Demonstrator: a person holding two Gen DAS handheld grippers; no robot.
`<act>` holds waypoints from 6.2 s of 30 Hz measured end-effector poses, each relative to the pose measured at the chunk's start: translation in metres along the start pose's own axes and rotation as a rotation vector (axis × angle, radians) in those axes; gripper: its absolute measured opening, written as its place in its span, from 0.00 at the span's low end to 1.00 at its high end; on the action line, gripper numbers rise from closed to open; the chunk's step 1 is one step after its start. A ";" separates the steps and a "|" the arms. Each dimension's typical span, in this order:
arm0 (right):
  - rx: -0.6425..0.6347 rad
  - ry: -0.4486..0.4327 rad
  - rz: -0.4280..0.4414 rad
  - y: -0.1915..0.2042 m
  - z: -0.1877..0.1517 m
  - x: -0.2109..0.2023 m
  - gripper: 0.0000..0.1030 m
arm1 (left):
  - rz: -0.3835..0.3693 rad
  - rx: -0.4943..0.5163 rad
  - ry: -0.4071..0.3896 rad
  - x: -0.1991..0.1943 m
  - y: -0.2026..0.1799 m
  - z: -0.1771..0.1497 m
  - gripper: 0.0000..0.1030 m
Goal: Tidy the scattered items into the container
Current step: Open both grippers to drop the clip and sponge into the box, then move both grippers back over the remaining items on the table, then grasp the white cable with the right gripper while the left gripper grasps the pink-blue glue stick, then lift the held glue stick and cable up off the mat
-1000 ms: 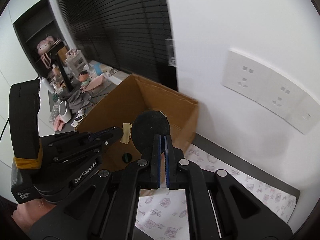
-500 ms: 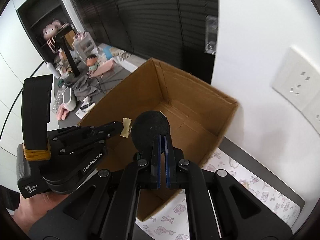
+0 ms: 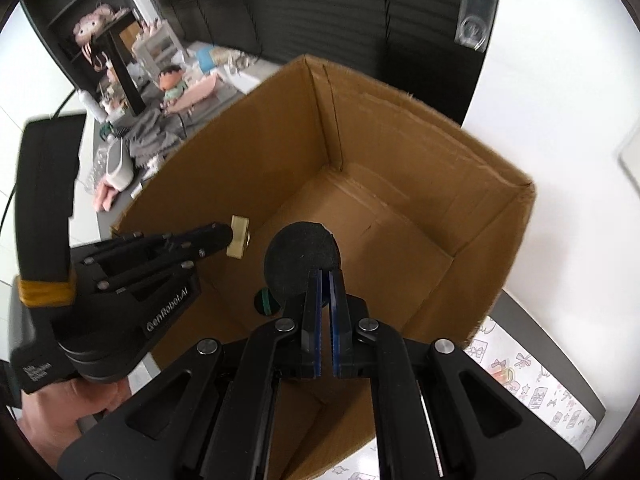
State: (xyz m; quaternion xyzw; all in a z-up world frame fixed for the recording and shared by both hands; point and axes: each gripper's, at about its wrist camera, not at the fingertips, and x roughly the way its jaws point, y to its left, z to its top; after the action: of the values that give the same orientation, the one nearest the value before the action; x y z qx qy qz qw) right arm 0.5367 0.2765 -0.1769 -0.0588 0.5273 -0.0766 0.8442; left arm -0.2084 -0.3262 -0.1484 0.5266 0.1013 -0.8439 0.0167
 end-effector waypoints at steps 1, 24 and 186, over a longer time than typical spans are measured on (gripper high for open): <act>-0.002 0.005 -0.001 -0.001 -0.001 0.003 0.03 | 0.000 0.000 0.003 0.001 0.000 0.000 0.01; 0.007 -0.115 -0.034 -0.030 -0.028 -0.056 0.91 | 0.002 0.019 -0.034 -0.014 -0.005 -0.004 0.88; 0.508 0.071 -0.060 -0.273 -0.317 -0.088 0.12 | -0.318 0.562 0.189 0.048 -0.286 -0.180 0.31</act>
State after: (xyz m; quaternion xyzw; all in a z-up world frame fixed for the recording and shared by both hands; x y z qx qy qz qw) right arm 0.1957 0.0192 -0.1888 0.1424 0.5185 -0.2335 0.8102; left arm -0.1093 -0.0089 -0.2243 0.5640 -0.0532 -0.7784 -0.2704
